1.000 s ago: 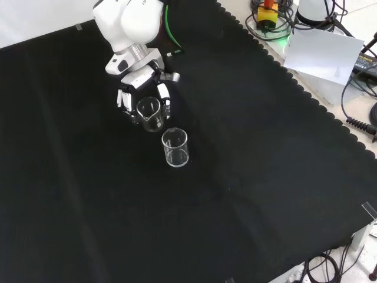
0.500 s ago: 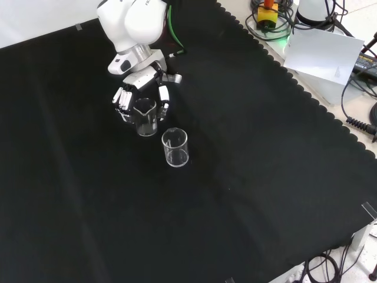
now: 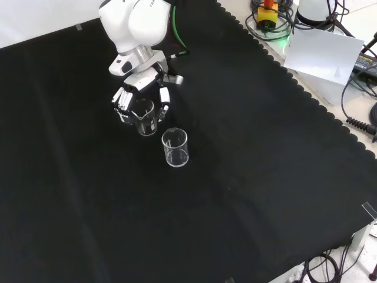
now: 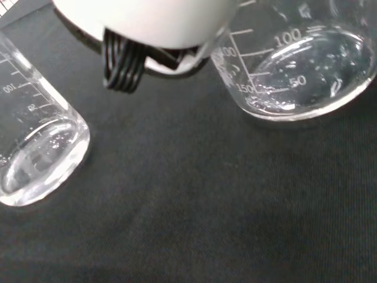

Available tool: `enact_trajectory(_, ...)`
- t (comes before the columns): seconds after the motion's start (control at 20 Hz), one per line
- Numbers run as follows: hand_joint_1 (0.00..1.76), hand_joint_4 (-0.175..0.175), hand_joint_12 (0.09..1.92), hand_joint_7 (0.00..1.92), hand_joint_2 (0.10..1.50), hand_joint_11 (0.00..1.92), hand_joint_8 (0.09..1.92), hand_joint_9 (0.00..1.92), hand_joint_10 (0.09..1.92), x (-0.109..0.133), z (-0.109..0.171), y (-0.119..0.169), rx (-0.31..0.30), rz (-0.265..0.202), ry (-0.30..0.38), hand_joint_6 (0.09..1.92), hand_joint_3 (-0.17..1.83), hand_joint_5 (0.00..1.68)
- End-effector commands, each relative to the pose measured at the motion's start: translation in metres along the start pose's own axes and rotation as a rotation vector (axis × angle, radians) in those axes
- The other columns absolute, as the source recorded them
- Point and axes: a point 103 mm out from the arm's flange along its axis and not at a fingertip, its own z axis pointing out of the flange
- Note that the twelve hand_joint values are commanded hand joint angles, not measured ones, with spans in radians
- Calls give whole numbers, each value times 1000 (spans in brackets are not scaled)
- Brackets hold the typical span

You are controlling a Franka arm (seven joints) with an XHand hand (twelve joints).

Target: Place the beaker back on the table.

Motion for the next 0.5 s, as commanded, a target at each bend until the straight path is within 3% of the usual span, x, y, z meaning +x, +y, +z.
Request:
enact_trajectory(0.05,1008,-56,1376,498,539,213,742,523,652,6,-10,0,-25,-9,6,769,677,447)
enact_trajectory(0.5,955,-66,1404,433,540,129,756,468,683,21,-49,-14,-57,6,-28,581,643,379)
